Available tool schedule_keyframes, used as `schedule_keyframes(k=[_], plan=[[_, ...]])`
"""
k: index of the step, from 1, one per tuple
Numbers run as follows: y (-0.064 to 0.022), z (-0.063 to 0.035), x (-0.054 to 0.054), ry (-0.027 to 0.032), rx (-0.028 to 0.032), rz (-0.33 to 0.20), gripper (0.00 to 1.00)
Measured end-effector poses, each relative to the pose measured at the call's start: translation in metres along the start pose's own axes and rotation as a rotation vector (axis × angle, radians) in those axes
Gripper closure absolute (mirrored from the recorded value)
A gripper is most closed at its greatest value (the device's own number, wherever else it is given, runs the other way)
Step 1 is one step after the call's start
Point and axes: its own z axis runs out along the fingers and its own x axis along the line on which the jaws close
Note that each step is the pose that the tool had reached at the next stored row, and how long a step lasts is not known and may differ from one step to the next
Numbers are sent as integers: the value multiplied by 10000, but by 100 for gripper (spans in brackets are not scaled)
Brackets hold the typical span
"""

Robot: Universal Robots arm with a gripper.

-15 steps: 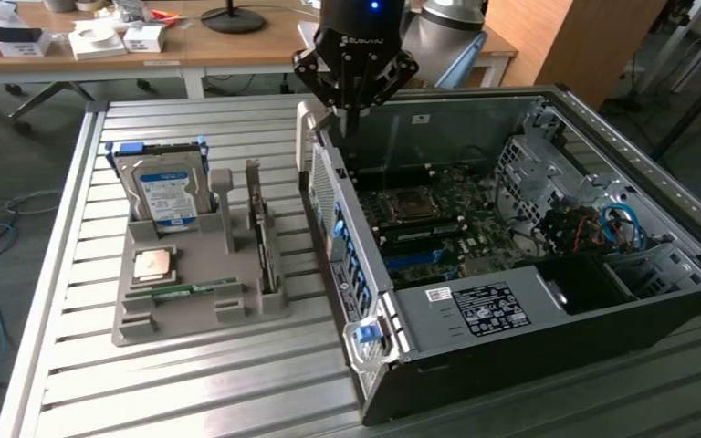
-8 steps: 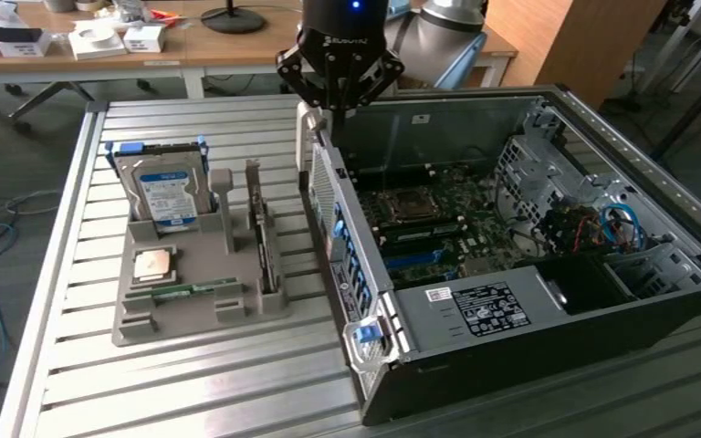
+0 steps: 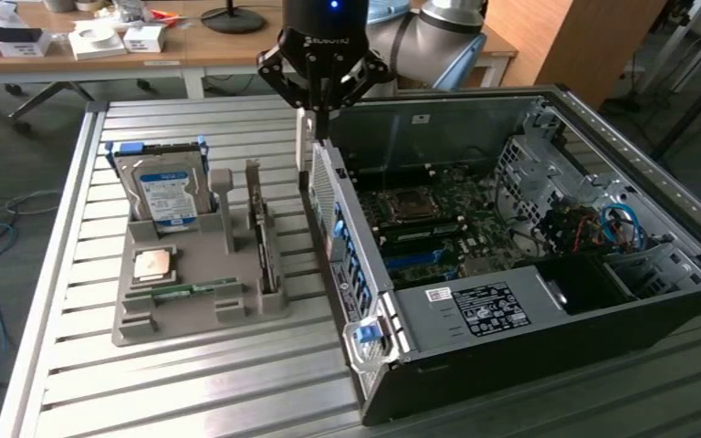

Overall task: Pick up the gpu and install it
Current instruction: 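Reach for the gpu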

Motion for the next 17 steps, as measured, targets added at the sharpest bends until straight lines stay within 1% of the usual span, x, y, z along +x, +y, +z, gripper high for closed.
schedule_keyframes(k=[17], plan=[[-26,-9,338,-1,1,26,89]])
